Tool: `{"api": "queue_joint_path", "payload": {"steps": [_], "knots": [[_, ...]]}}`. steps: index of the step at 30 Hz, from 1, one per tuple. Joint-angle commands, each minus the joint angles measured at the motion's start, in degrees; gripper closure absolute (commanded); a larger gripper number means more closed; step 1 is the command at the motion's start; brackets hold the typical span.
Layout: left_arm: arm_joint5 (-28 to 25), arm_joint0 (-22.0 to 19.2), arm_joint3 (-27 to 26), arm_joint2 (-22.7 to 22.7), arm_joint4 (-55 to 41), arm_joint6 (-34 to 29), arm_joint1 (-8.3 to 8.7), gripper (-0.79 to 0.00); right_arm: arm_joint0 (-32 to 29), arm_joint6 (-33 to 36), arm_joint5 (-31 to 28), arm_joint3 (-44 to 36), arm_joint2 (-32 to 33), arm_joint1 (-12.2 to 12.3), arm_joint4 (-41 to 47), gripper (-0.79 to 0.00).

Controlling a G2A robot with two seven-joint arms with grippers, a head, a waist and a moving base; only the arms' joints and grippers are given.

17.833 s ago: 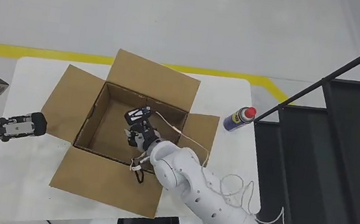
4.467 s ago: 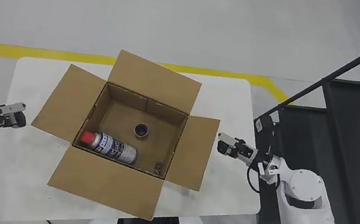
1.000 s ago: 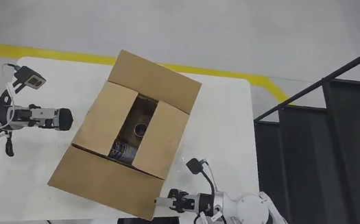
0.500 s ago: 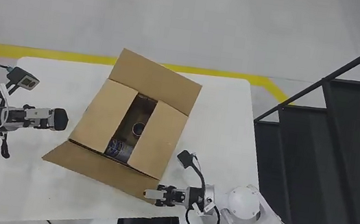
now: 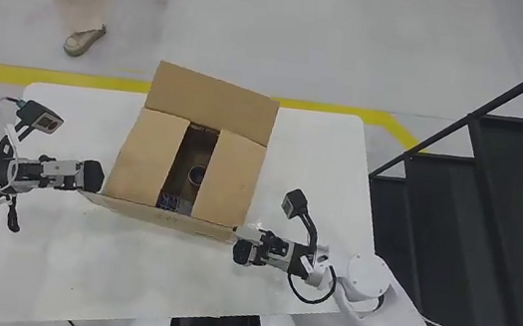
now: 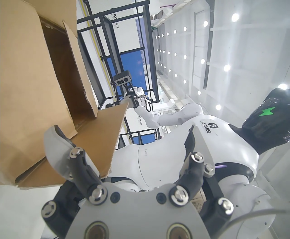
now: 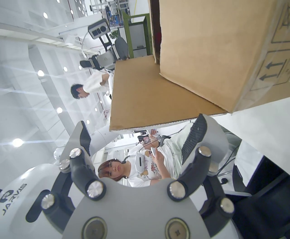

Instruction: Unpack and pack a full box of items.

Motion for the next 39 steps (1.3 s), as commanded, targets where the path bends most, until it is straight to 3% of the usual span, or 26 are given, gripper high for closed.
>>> {"api": "queue_joint_path", "payload": {"steps": [1, 9, 27, 33, 39], "knots": [[-0.04, 0.08, -0.20, -0.32, -0.18, 0.05, -0.01, -0.785, 0.71, -1.68, 0.48, 0.53, -0.43, -0.16, 0.87, -0.785], [0.26, 0.06, 0.19, -0.14, 0.03, -0.25, -0.19, -0.785, 0.86, -0.71, -0.77, 0.07, -1.40, 0.03, -0.81, -0.785], [-0.11, -5.88, 4.47, 7.64, 2.13, 0.11, -1.95, -0.785, -3.37, 3.42, -0.72, -3.31, -0.60, 1.59, -7.30, -0.785], [-0.06, -6.48, 5.02, 8.14, 2.46, 0.07, -2.11, -0.785, -4.33, 5.21, -1.32, -6.31, -0.65, 1.83, -3.39, -0.785], [-0.19, -5.80, 5.34, 7.81, 2.71, 0.19, -2.05, -0.785, -3.42, 1.21, -2.41, -8.94, 1.55, 1.74, 2.52, -0.785]]}}
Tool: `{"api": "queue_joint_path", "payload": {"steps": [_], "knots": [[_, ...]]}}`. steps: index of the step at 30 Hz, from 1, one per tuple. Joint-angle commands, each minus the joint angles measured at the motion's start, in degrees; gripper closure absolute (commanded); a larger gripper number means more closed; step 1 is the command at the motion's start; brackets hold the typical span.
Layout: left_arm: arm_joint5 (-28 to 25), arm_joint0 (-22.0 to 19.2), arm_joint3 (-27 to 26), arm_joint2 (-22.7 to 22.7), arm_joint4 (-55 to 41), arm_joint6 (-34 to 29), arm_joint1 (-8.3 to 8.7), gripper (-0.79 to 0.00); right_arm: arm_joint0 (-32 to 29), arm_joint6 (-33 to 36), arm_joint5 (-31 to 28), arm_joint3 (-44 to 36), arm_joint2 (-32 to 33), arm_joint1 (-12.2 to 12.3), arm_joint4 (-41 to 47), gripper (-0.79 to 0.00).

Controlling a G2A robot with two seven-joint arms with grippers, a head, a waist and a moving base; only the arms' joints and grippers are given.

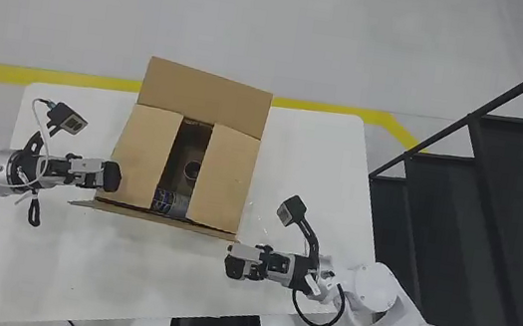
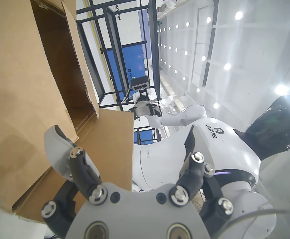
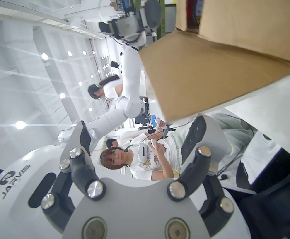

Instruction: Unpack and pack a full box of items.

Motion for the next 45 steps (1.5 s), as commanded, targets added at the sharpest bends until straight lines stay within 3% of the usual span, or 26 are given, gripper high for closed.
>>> {"api": "queue_joint_path", "payload": {"steps": [1, 10, 23, 36, 45], "knots": [[0.02, 0.34, 0.00, -0.16, -0.01, -0.02, 0.03, -0.785, 0.74, -2.22, -0.22, 0.19, 0.53, -0.08, 0.73, -0.785], [-0.55, 1.93, -0.60, -3.47, -1.28, 0.55, 0.50, -0.785, 6.33, -10.64, 1.17, 6.11, -3.23, -1.14, 0.43, -0.785], [-1.75, 6.91, -6.08, -12.54, -4.22, 1.75, 1.45, -0.785, 8.89, -14.54, 0.83, 8.56, -5.46, -1.72, -1.86, -0.785], [-0.54, 8.14, -8.83, -12.99, -4.30, 0.54, 1.29, -0.785, 11.25, -22.70, 2.33, 9.61, -7.34, -2.53, -5.90, -0.785], [0.64, 7.88, -9.34, -12.53, -4.15, -0.64, 1.13, -0.785, 10.89, -23.37, 2.00, 10.25, -7.10, -2.59, -7.35, -0.785]]}}
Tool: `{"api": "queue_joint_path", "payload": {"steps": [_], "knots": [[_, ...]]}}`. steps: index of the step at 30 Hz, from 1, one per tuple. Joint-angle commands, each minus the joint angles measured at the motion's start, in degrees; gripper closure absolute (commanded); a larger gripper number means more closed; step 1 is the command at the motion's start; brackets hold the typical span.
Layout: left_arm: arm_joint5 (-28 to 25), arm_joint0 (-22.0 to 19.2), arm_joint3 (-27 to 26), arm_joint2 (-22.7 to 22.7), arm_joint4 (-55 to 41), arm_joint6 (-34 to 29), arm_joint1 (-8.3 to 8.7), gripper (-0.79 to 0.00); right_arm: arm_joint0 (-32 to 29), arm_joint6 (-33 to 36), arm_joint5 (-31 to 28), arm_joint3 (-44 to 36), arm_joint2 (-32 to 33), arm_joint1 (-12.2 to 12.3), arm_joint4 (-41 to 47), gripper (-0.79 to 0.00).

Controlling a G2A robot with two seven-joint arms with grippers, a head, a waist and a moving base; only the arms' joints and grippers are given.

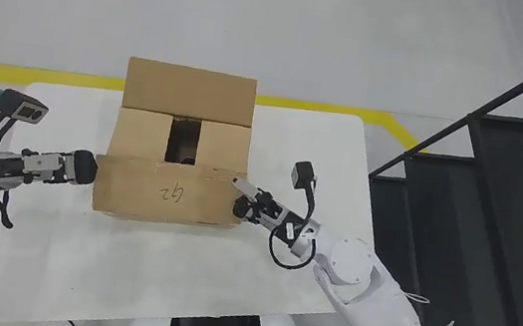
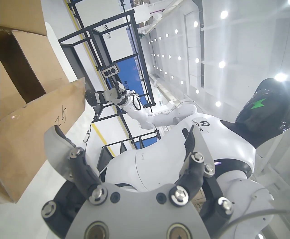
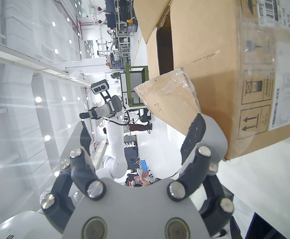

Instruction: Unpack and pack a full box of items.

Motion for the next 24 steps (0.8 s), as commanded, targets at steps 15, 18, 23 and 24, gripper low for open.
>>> {"api": "queue_joint_path", "payload": {"steps": [15, 18, 23, 24], "knots": [[1.72, -1.44, 2.34, 9.03, 1.48, -1.71, -0.06, -0.785, 2.97, -5.52, 0.02, 4.68, -3.21, -1.21, -4.15, -0.785], [1.54, -1.85, 4.30, 9.68, 3.15, -1.53, -0.14, -0.785, 3.25, -5.81, -0.15, 5.43, -3.10, -1.32, -4.26, -0.785], [0.51, -1.70, 6.46, 10.38, 6.47, -0.50, -0.12, -0.785, 3.32, -6.15, -0.44, 5.77, -2.13, -1.38, -4.06, -0.785], [0.04, -1.58, 6.63, 10.44, 6.63, -0.04, -0.13, -0.785, 3.34, -6.11, -0.52, 5.77, -1.88, -1.37, -4.00, -0.785]]}}
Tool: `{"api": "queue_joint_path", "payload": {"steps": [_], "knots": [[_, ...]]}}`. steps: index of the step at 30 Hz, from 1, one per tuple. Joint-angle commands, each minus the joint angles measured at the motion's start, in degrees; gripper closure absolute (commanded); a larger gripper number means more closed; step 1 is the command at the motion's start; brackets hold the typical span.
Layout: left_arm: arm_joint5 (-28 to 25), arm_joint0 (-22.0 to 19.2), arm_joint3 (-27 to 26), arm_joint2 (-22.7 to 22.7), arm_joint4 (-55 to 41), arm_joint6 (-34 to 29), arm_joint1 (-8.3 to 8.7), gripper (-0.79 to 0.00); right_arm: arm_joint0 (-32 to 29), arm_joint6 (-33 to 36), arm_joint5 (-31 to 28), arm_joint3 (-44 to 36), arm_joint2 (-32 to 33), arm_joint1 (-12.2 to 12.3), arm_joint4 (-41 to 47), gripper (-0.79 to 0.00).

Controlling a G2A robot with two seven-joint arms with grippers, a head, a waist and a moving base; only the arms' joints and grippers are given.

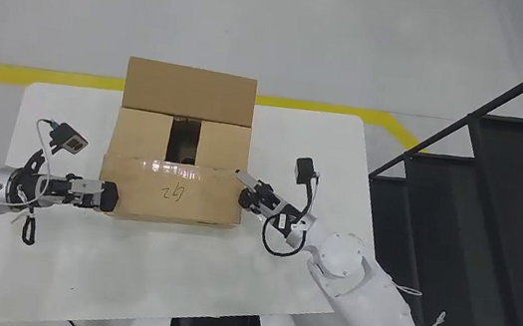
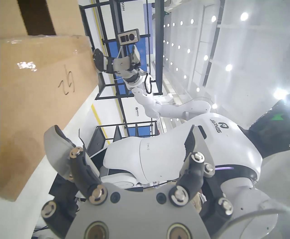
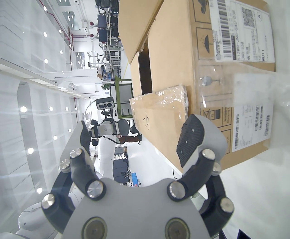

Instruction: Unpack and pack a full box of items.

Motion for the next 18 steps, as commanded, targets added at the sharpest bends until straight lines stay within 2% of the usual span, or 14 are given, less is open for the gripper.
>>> {"api": "queue_joint_path", "payload": {"steps": [1, 6, 12, 18], "knots": [[-1.18, 0.24, 0.36, 0.03, 0.81, 1.20, 0.00, -0.785, 0.03, 0.07, -0.22, -0.04, 0.50, 0.01, 0.14, -0.785], [-4.76, 0.75, 1.56, 0.07, 2.82, 4.79, 0.02, -0.785, 0.11, 1.44, -1.01, 0.02, 2.28, 0.13, 1.33, -0.785], [-7.25, 0.12, 3.54, 0.68, 4.37, 7.28, -0.03, -0.785, 2.56, 6.36, -1.57, 2.17, 7.04, 0.71, 3.33, -0.785], [-7.71, -0.12, 3.91, 0.85, 4.44, 7.74, -0.04, -0.785, 9.11, 17.11, -1.69, 7.19, 8.70, 1.09, 4.10, -0.785]]}}
